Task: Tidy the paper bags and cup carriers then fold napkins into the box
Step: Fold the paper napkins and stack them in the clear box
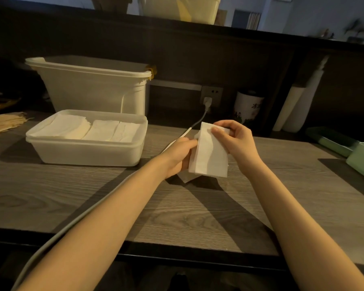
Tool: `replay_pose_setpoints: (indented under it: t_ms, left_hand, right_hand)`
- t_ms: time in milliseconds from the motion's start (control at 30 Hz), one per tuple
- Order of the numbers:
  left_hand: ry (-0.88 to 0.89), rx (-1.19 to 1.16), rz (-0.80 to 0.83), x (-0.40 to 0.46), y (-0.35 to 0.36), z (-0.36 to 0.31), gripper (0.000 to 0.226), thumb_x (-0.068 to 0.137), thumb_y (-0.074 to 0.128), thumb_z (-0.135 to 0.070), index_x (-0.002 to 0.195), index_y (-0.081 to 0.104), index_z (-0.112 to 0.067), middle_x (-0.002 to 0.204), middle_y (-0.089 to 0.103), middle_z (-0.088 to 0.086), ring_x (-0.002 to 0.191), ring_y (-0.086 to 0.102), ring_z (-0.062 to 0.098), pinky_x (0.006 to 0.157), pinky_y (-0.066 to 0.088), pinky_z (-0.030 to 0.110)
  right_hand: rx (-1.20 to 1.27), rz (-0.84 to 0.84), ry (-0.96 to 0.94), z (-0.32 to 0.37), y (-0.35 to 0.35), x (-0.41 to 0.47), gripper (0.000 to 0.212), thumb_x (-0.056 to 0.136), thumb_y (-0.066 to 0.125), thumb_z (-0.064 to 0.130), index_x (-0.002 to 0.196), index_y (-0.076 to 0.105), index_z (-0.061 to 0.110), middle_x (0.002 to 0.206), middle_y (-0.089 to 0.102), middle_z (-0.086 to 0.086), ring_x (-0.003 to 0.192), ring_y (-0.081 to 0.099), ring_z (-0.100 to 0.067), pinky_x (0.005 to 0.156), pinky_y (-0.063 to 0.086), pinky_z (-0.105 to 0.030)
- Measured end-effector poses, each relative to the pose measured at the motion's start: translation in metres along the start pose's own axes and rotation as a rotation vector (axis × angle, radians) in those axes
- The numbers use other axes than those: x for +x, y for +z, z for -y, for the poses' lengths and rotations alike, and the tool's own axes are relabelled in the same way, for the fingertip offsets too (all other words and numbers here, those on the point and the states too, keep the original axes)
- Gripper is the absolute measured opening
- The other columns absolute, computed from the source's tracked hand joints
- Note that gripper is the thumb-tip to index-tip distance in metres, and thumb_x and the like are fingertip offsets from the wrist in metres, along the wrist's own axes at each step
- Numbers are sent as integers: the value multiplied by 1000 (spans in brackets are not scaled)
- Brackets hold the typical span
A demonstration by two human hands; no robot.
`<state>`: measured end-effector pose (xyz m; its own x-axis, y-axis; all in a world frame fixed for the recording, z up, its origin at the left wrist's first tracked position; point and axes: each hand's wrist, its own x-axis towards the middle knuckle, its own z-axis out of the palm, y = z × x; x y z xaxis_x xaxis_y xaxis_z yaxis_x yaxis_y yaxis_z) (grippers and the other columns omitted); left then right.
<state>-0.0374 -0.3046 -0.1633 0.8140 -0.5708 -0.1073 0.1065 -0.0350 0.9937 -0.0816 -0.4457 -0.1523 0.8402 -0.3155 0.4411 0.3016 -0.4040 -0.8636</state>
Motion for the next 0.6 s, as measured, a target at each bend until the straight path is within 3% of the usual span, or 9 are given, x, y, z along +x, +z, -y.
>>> replay_pose_setpoints:
  t_ms: [167,333,433,600]
  left_hand:
    - [32,-102,72,-2,3,1,41,96,31,-50,124,47,-26,106,62,2,96,63,16,69,56,27]
    - [89,105,-23,4,5,7,13,94,51,-24,106,52,-19,105,62,3,104,59,21,90,51,39]
    - [101,99,-82,5,6,7,12,95,50,-21,107,50,-18,101,61,0,101,59,18,88,51,37]
    - [152,-82,-240,5,-5,-4,28,96,48,-19,124,47,-13,99,57,-3,96,57,17,83,51,38]
  right_hand:
    - [-100,-52,-33,-8,5,1,19,85,67,25,101,59,19,92,57,15,88,59,-7,73,53,-22]
    - [-188,-53,-100,-12,8,4,13,87,65,25,97,60,20,89,56,18,87,58,-3,73,51,-20]
    - [-190,-81,-103,-14,9,6,12,91,59,26,102,60,20,92,56,17,87,55,0,72,45,-14]
    - [-189,-68,26,-17,3,10,26,96,51,29,116,60,15,102,59,8,87,53,-1,71,42,-15]
